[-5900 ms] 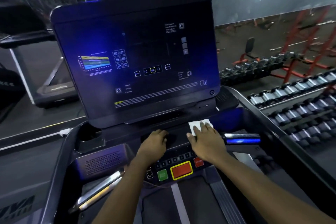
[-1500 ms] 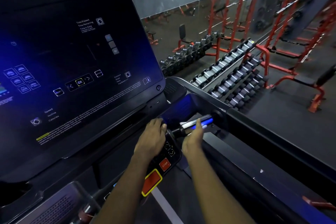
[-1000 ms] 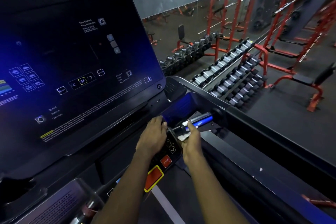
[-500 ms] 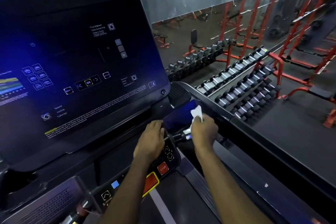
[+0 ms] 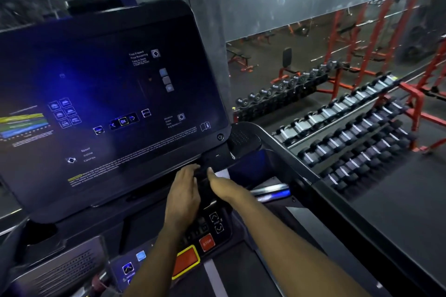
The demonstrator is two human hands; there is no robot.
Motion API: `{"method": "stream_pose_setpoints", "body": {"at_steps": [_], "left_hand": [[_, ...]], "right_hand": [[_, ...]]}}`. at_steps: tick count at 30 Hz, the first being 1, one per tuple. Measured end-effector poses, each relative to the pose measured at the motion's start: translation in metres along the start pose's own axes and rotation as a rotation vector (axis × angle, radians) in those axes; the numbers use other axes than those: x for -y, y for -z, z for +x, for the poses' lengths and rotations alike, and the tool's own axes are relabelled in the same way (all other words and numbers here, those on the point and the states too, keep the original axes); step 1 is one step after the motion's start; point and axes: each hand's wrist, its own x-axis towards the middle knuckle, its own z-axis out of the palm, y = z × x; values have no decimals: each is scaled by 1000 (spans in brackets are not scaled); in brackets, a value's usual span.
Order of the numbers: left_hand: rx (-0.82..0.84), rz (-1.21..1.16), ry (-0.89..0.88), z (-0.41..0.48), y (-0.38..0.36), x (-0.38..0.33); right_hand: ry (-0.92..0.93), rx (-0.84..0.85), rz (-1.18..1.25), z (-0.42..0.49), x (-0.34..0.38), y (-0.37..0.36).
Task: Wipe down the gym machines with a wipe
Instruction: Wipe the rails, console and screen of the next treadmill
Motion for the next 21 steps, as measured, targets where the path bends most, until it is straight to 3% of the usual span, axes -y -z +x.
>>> {"method": "stream_pose_setpoints", "body": {"at_steps": [3,6,9,14,21], "left_hand": [[1,60,-83,13,6,-4],[14,98,-201,41,15,-9],[39,146,-356,80,22,-17],[135,271,-565,131,19,-24],[258,387,-782,169,-3,-16]], "right_hand": [[-180,-9,32,16,13,-10],[-220,-63,234,31,16,-8],[-134,-286,453,59,8,4],[-296,-671,577,73,16,48],[-319,-606,747,75,37,3]]}}
